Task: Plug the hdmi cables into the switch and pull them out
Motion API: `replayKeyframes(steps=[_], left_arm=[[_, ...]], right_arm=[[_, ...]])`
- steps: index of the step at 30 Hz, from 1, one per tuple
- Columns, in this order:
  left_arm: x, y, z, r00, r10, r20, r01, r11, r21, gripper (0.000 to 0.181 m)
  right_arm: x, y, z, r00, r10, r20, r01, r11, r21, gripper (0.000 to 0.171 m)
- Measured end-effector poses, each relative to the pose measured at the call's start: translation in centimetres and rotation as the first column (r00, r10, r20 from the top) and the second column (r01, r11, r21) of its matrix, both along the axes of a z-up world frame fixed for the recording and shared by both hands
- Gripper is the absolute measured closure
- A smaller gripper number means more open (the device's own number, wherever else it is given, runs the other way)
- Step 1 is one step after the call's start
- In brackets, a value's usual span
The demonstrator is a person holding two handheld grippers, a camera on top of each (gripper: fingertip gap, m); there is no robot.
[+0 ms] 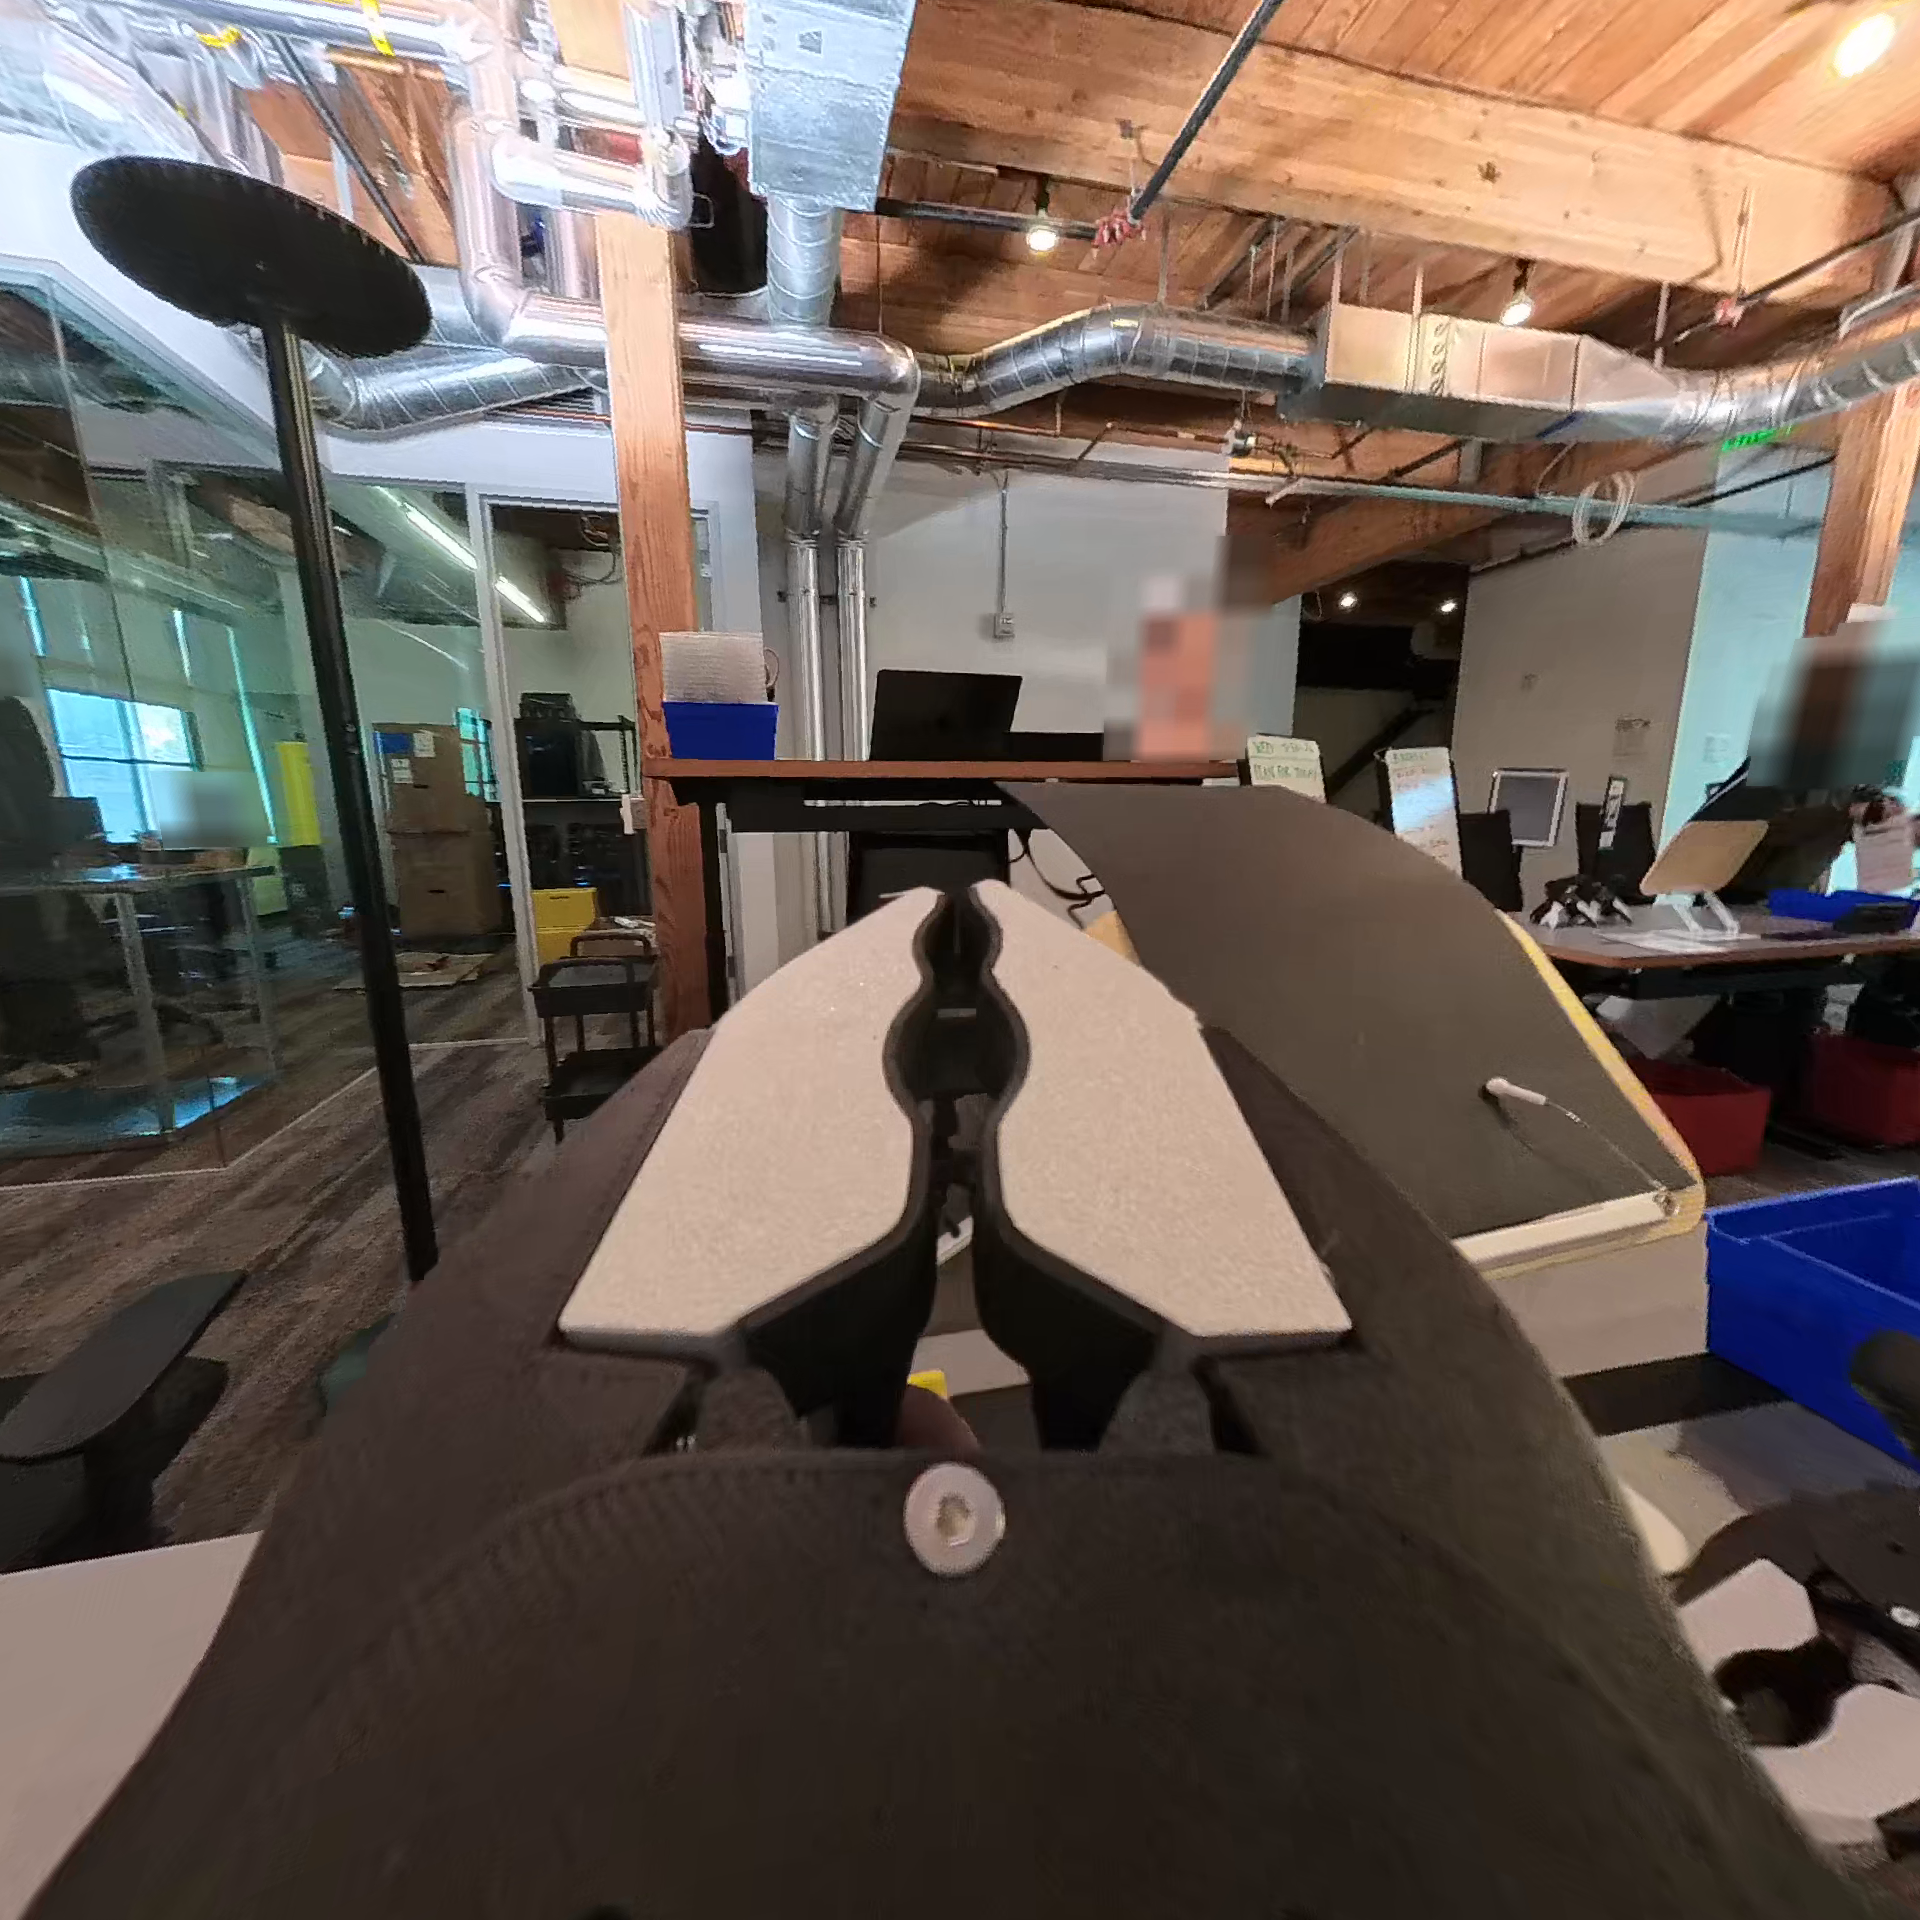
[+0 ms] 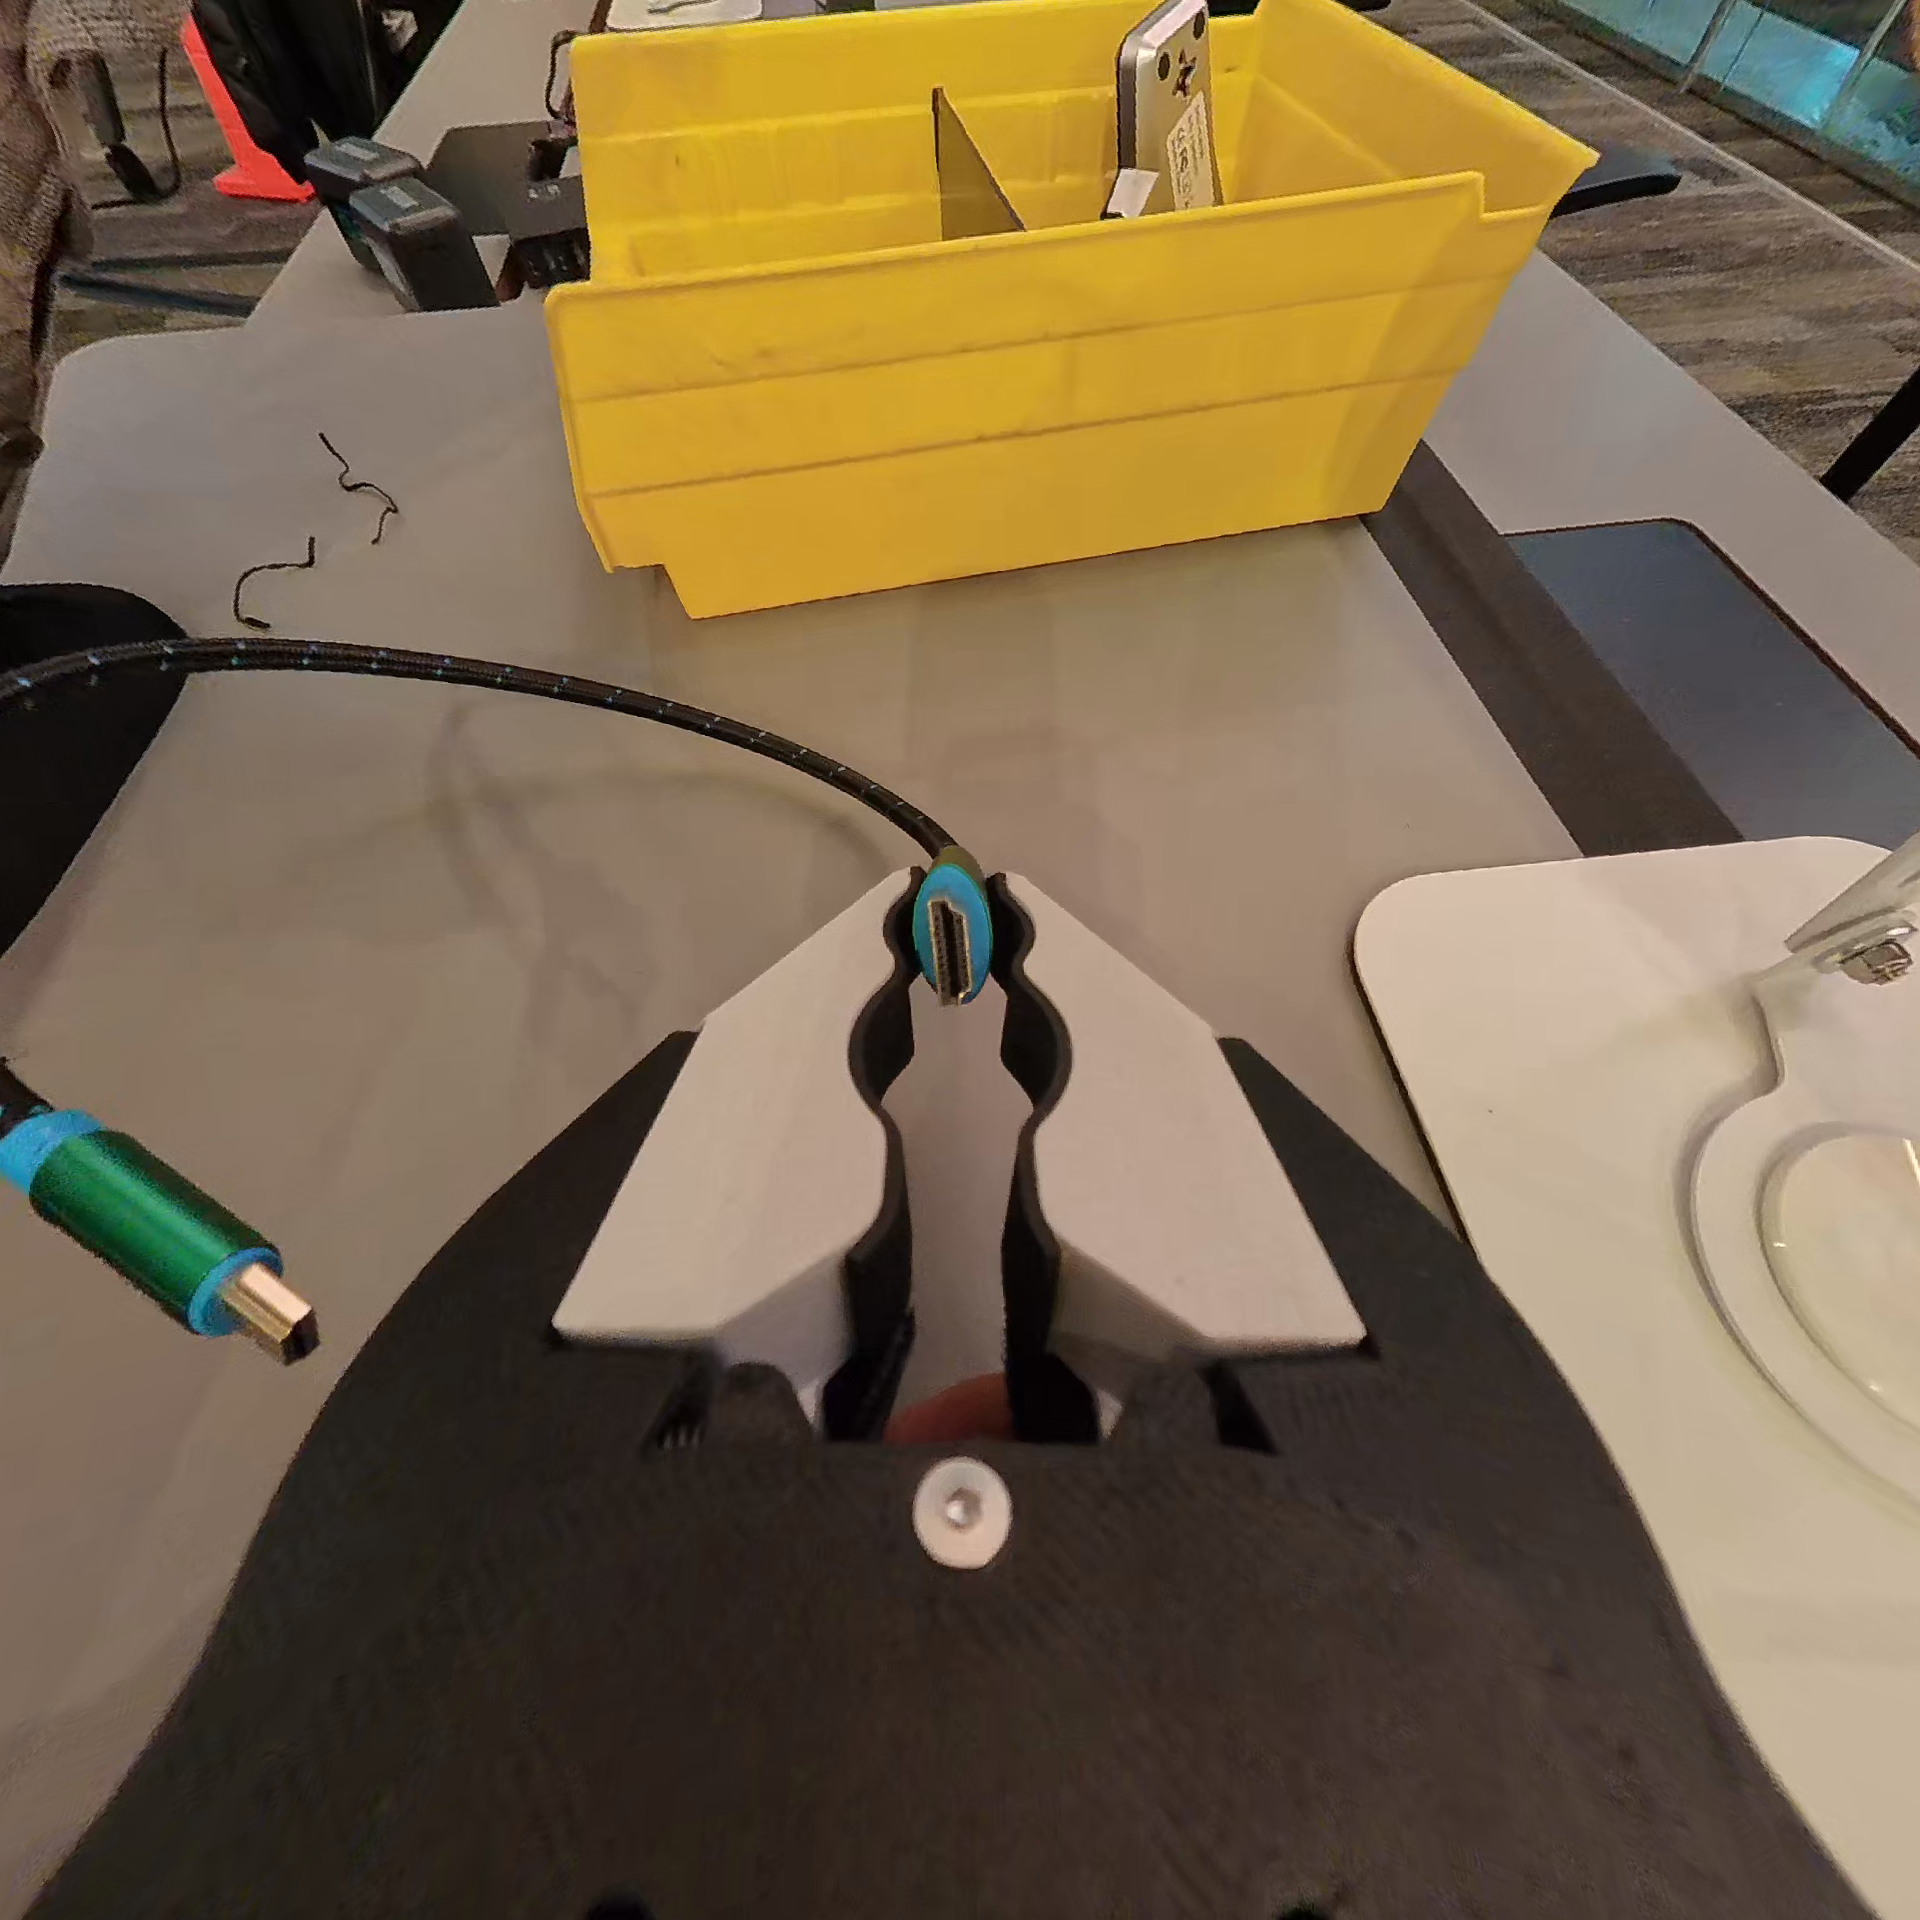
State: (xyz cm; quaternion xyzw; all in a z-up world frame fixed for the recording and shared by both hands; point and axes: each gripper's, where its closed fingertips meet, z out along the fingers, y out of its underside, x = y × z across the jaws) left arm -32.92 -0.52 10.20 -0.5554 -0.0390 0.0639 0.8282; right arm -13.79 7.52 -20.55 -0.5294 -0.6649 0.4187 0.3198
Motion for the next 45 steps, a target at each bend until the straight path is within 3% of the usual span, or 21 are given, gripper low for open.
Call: replayKeyframes(steps=[22,24,26,30,34,45], left_arm=[[0.4,1.4,-1.1,0.997,0.03,-0.066,-0.035,0.997,-0.07,0.176],[0.3,1.5,-1.2,0.997,0.044,-0.067,-0.05,0.996,-0.08,0.173],[-0.1,1.4,-1.2,0.995,0.068,-0.07,-0.073,0.994,-0.076,0.168],[-0.6,0.7,-0.7,0.999,0.049,-0.017,-0.05,0.998,-0.034,0.144],[-0.5,0.9,-0.8,0.999,0.039,-0.019,-0.04,0.998,-0.045,0.145],[1.4,2.8,-2.2,0.989,0.032,-0.141,-0.054,0.987,-0.15,0.15]], right_arm=[[0.3,0.1,-1.1,0.998,0.002,0.059,-0.009,0.993,0.119,0.161],[0.3,0.0,-0.9,0.999,0.004,0.052,-0.01,0.992,0.127,0.157],[0.2,0.1,-0.5,0.999,-0.009,0.043,0.003,0.992,0.13,0.14],[0.0,0.1,2.3,0.999,-0.025,-0.047,0.031,0.989,0.147,0.12],[-0.1,-0.5,4.8,0.988,-0.011,-0.156,0.028,0.994,0.107,0.12],[0.0,0.1,4.0,0.989,-0.025,-0.149,0.044,0.99,0.131,0.123]])
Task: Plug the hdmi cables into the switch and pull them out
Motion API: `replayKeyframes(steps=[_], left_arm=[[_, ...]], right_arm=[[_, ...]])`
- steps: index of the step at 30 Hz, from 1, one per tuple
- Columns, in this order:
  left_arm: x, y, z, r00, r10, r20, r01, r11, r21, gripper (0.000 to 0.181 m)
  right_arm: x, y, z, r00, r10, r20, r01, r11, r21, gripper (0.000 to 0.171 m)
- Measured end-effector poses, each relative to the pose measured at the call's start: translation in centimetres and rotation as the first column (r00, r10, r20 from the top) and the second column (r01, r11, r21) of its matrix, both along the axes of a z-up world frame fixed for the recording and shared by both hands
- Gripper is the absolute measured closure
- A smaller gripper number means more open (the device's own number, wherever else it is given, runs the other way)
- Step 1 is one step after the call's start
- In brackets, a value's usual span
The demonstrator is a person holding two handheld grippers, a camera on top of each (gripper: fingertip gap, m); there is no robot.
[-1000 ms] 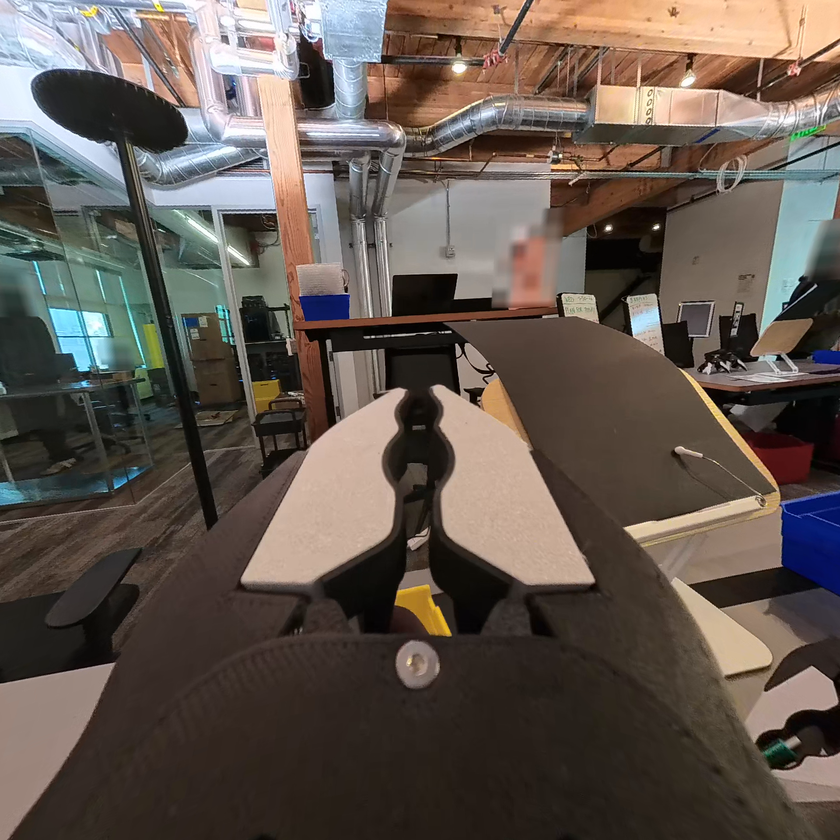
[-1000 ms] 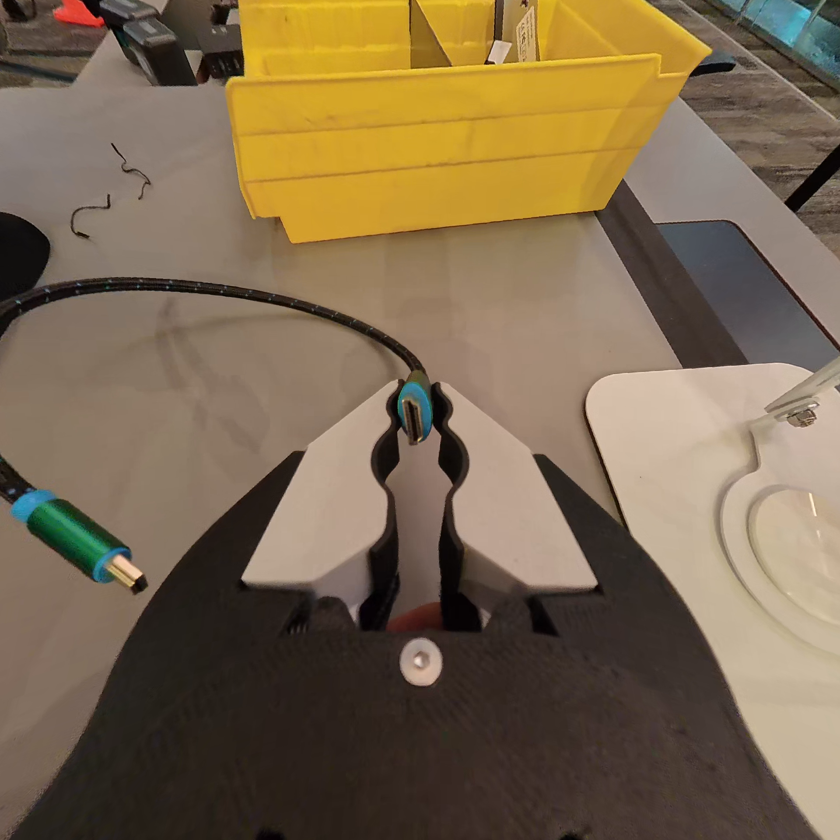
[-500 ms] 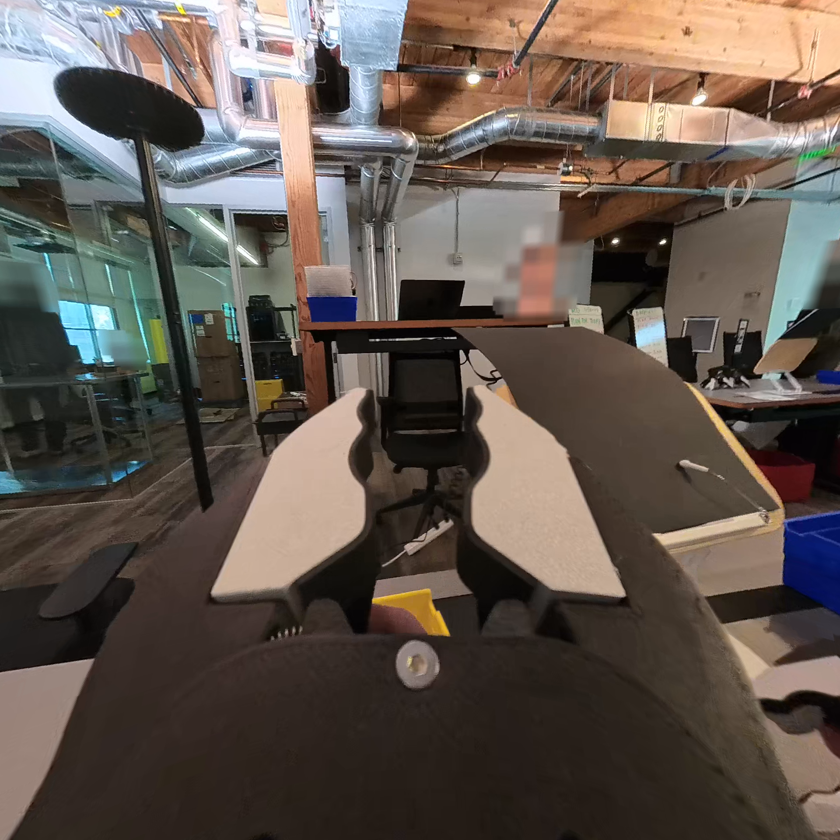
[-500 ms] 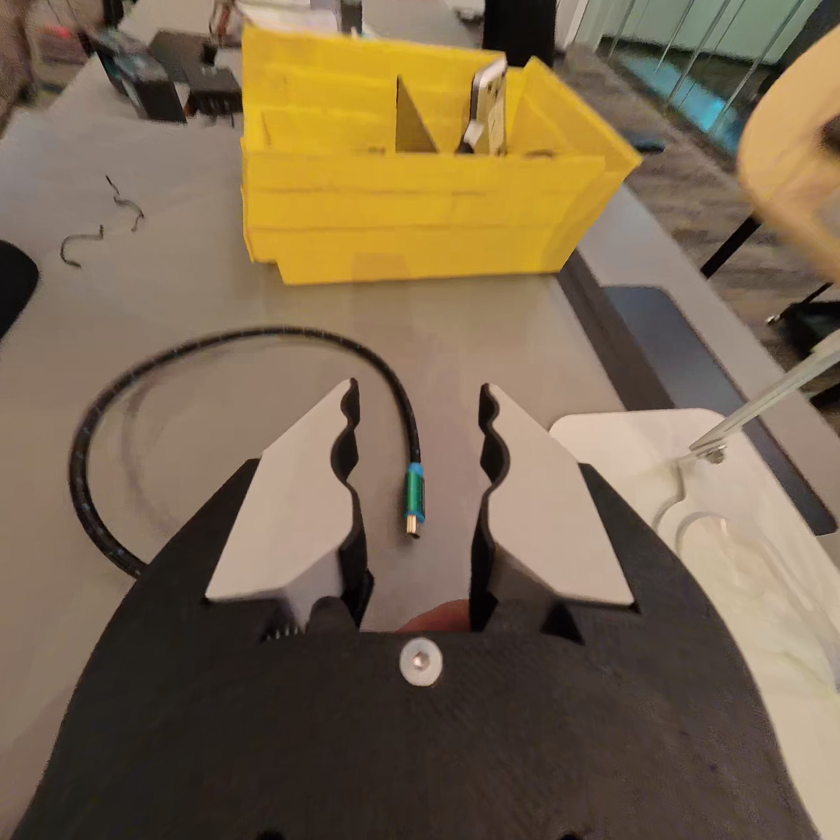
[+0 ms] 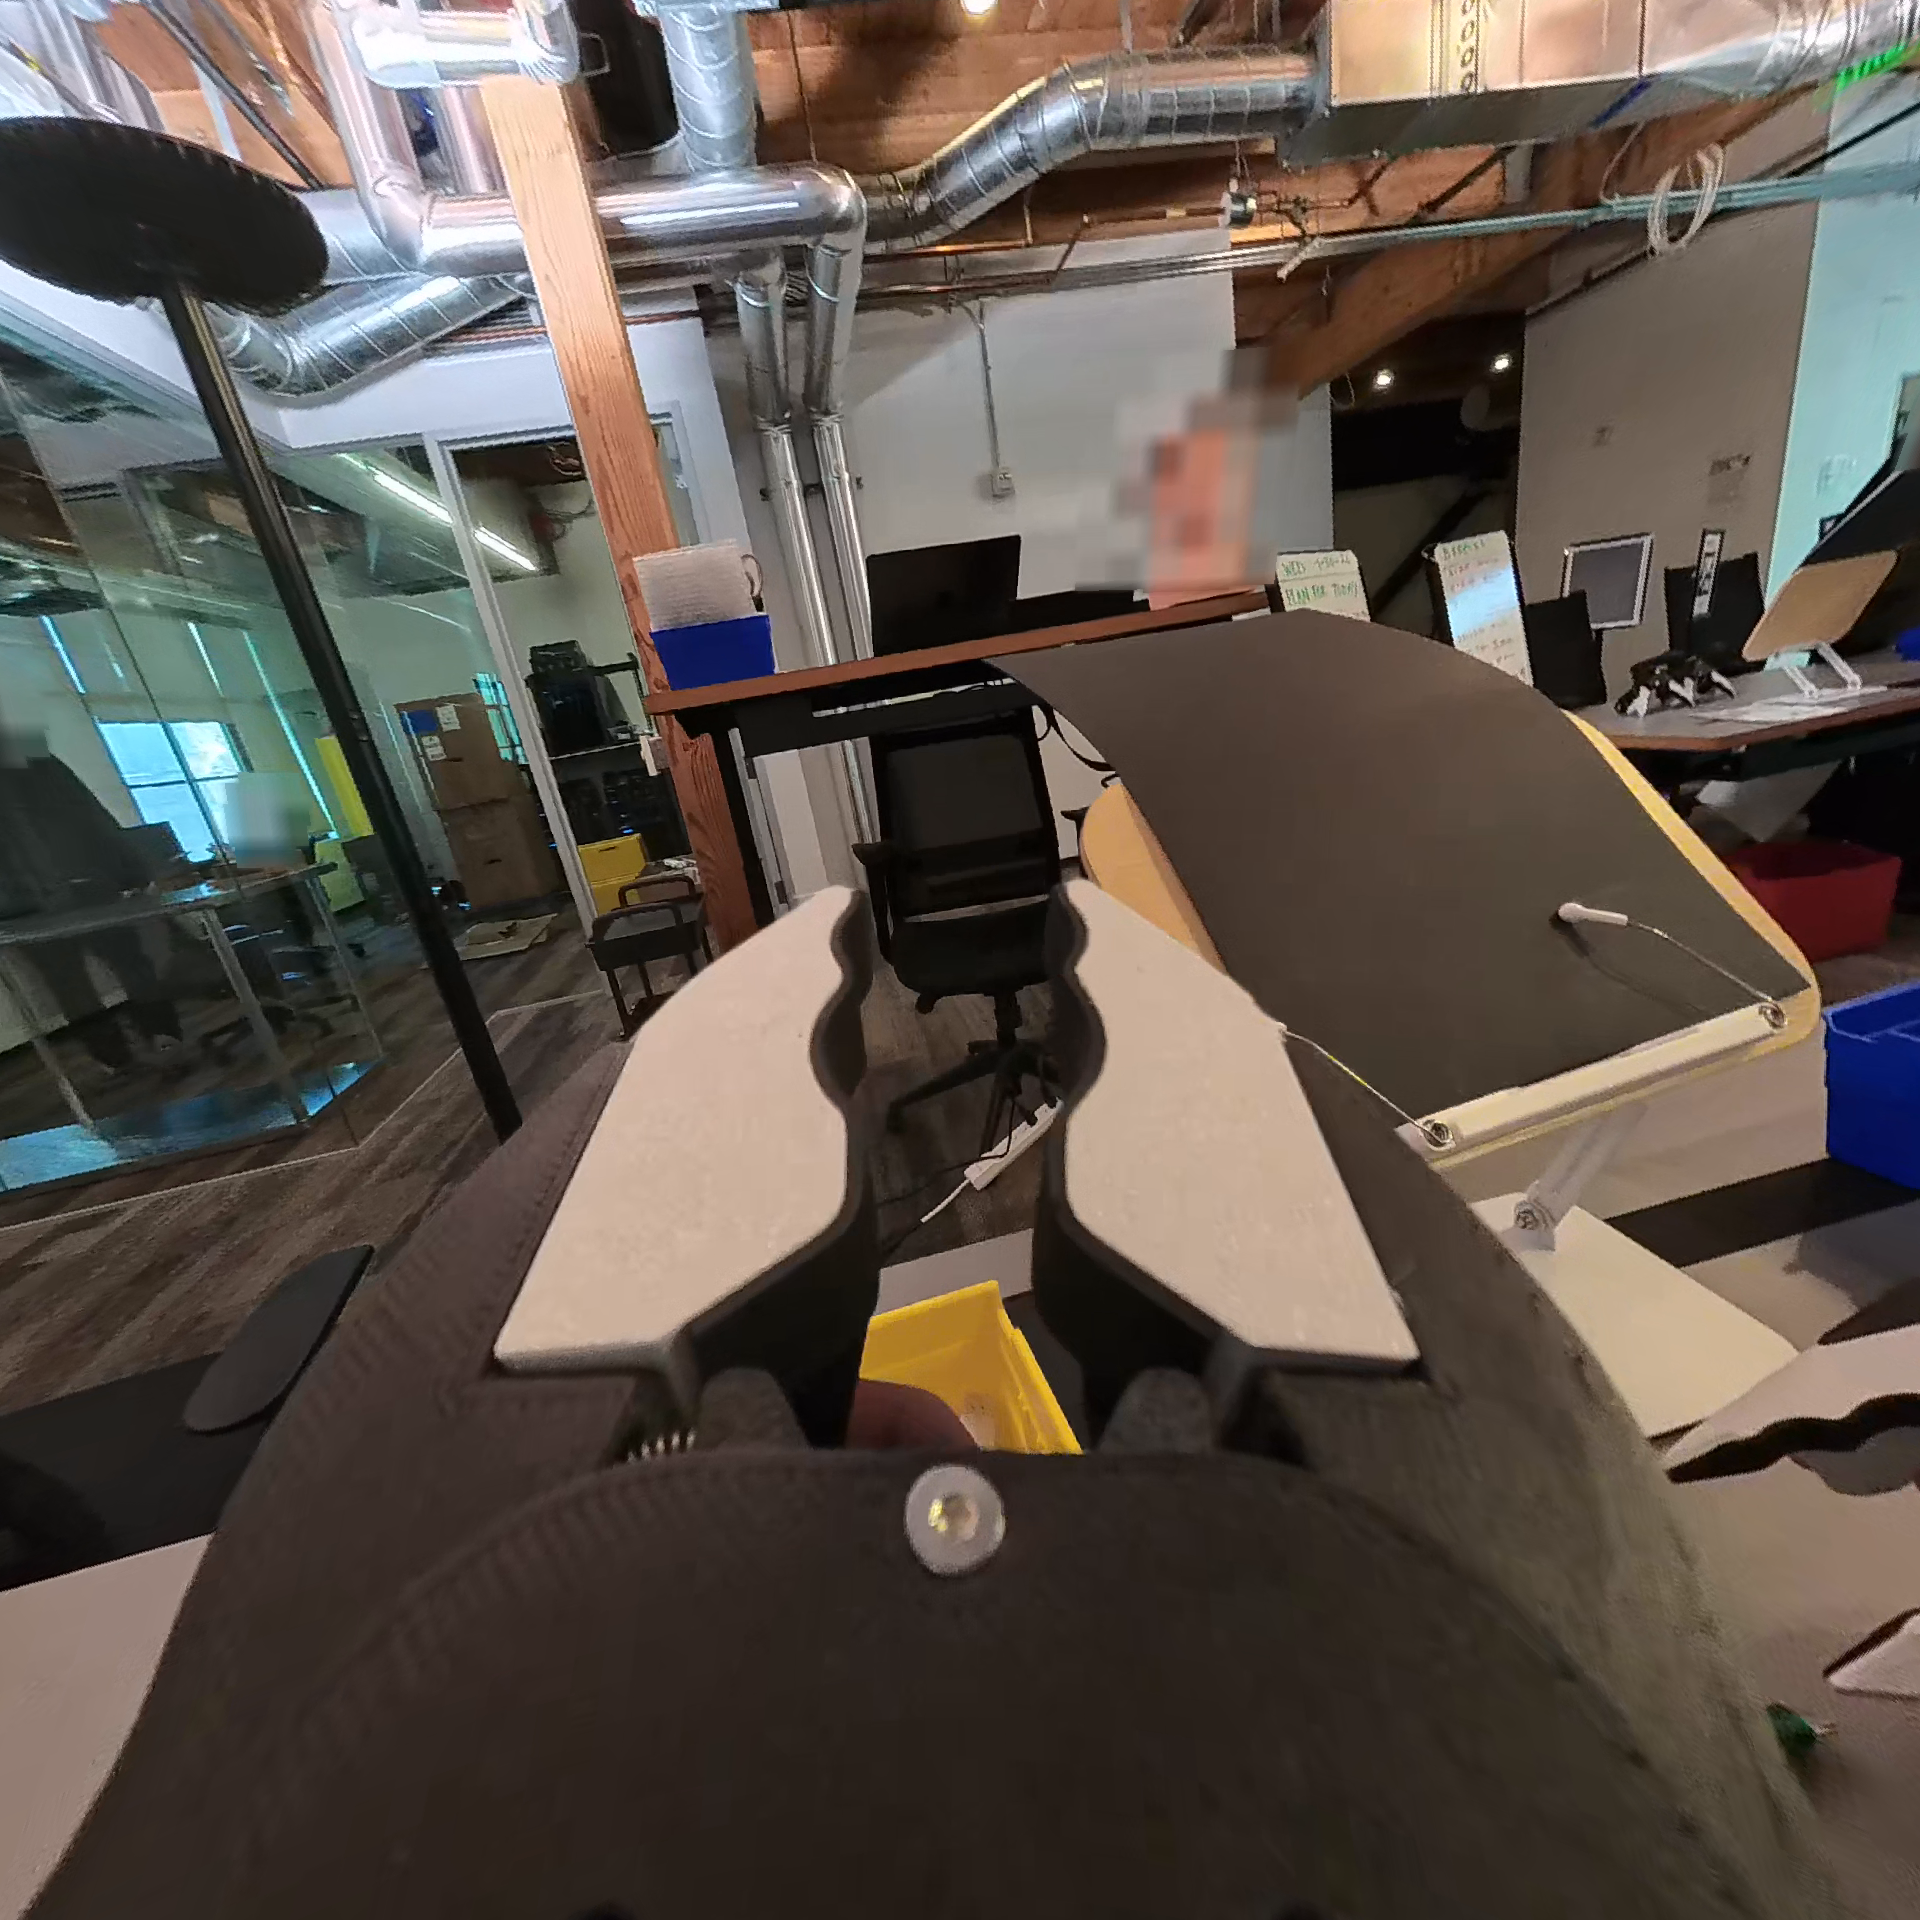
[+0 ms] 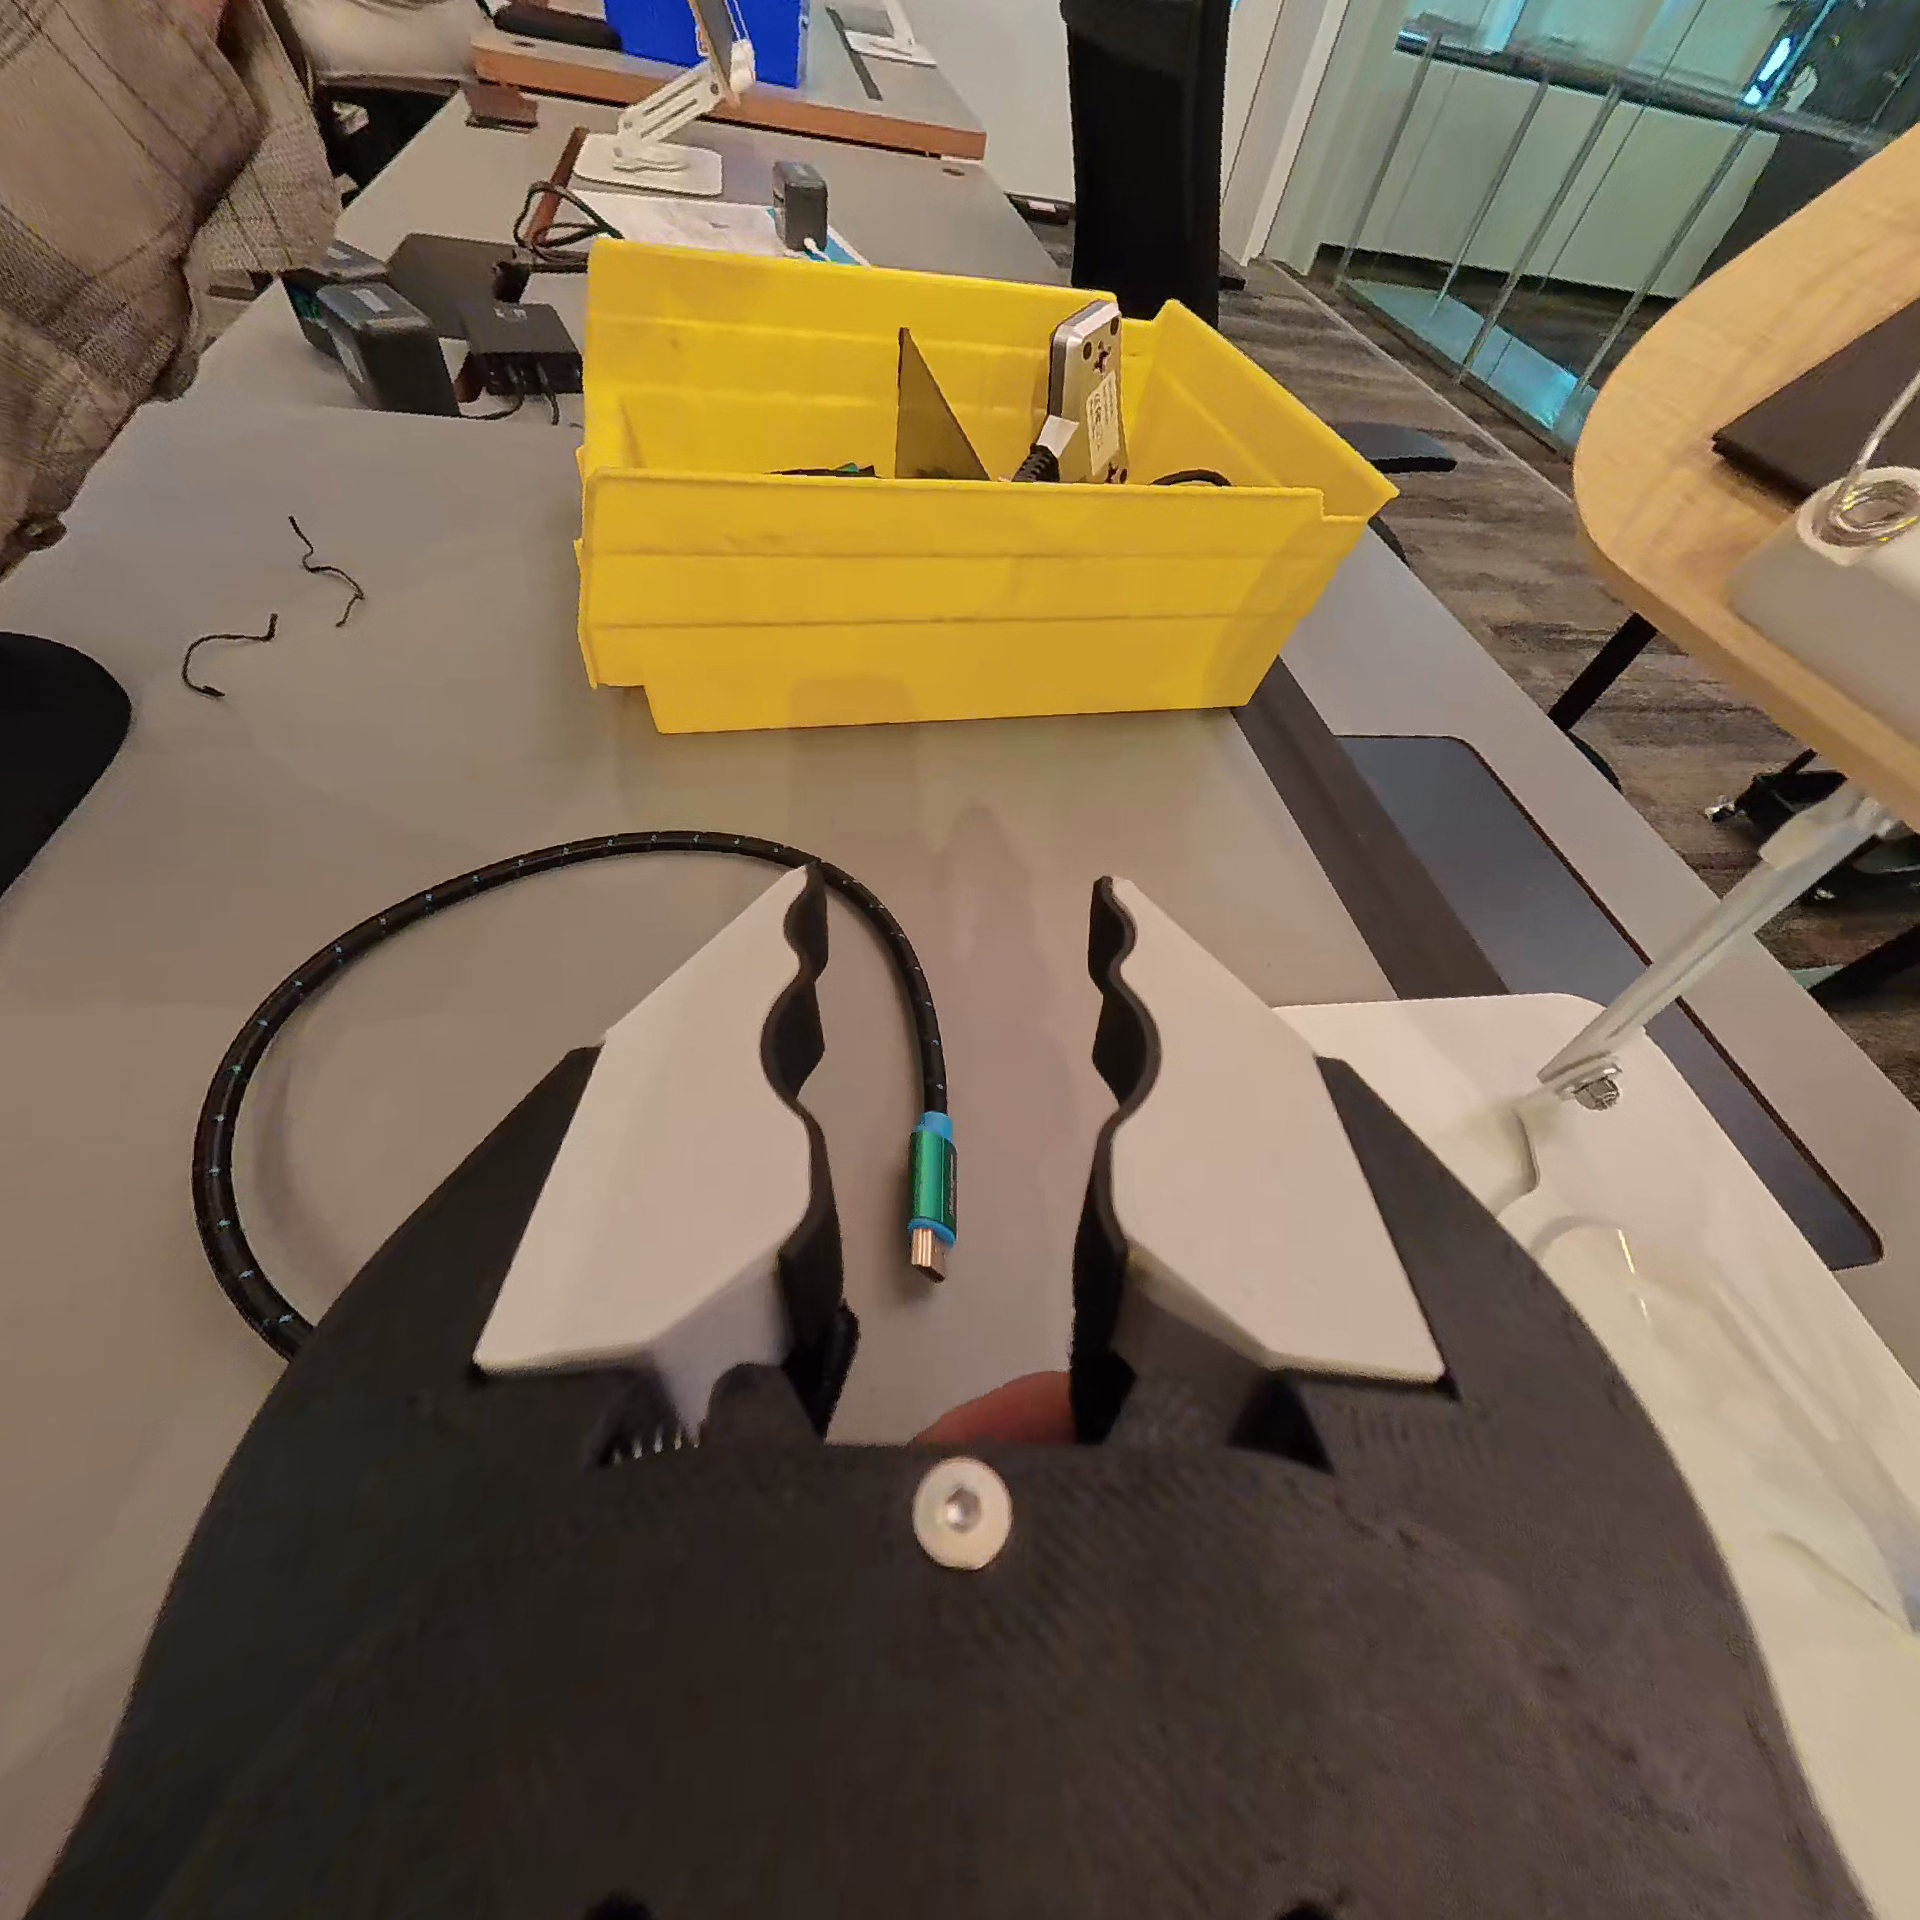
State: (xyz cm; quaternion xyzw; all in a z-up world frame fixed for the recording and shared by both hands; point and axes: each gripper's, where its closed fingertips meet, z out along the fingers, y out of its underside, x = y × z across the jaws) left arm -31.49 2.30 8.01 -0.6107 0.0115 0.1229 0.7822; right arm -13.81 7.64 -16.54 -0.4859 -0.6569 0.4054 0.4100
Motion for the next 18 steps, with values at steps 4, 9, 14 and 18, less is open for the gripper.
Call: replayKeyframes(steps=[4,9,14,18], left_arm=[[0.5,0.5,-0.5,1.0,-0.007,-0.025,0.006,0.999,-0.039,0.149],[1.3,0.8,-0.6,0.999,-0.019,-0.047,0.016,0.998,-0.054,0.149],[2.3,1.4,-0.9,0.996,-0.035,-0.077,0.029,0.997,-0.077,0.149],[3.3,1.9,-1.1,0.993,-0.044,-0.111,0.033,0.995,-0.097,0.149]], right_arm=[[0.1,0.0,0.2,1.0,0.001,-0.01,-0.001,1.0,-0.002,0.124],[0.2,0.2,0.5,1.0,-0.008,-0.019,0.008,1.0,0.006,0.125],[0.2,0.0,1.2,0.999,-0.002,-0.041,0.003,1.0,0.007,0.127],[0.2,-0.1,2.2,0.997,0.008,-0.072,-0.007,1.0,0.005,0.128]])
